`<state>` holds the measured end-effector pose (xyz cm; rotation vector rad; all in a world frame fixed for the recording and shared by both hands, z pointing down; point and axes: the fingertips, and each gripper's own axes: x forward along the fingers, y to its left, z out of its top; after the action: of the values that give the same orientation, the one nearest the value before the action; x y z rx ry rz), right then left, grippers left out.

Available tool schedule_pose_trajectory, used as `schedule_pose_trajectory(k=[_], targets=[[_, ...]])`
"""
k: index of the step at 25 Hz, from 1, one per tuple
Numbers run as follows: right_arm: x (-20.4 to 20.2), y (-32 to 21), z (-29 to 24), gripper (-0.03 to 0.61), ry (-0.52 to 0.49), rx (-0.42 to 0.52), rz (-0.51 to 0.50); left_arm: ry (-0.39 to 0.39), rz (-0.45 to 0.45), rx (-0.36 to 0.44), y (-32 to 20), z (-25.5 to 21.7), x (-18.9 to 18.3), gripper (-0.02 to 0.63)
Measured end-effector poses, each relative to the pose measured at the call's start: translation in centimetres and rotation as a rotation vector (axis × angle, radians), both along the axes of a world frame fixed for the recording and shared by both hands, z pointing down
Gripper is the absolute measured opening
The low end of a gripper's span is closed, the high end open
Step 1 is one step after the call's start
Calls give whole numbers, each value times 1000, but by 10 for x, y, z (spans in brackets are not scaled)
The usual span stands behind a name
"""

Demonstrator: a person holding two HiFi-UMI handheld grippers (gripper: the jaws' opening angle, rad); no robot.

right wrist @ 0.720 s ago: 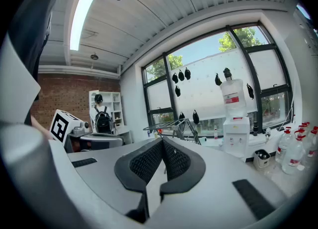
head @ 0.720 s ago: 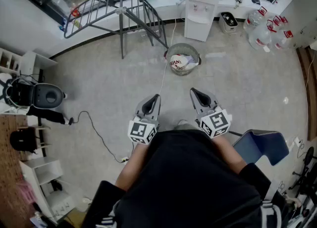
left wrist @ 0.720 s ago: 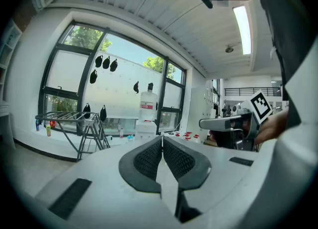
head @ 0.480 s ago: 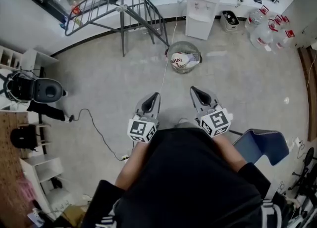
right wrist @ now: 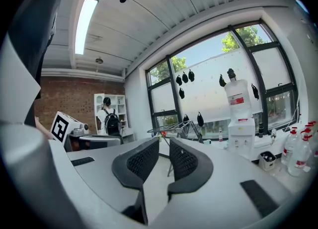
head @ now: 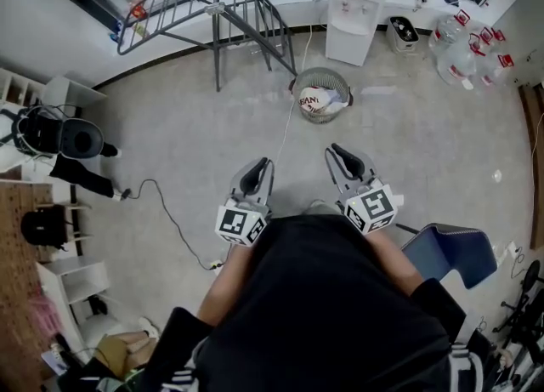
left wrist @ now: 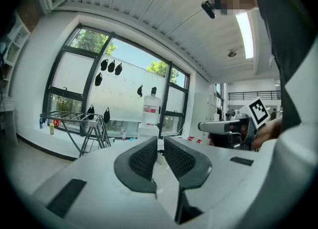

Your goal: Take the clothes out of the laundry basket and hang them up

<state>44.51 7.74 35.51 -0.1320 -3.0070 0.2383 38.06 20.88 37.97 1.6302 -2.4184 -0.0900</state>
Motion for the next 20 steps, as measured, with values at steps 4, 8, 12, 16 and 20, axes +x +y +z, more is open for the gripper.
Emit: schedule_pose_trajectory(k=[4,8,12,16,20], targets=[[1,-15,5,174,20,0,51,28,-21,-23,2,8,-5,182],[11,-18,21,180,54,-20,54,46,-59,-46,14,19,-4,207],[12,-15,40,183,111,-48,51,96,-78,-61,24,33,-7,207],[9,-22,58,183,159,-64,83,122,-40,-85,23,50,-17,209],[-2,-32,71,184,203,-76,123,127,-28,-85,16,60,-48,209]])
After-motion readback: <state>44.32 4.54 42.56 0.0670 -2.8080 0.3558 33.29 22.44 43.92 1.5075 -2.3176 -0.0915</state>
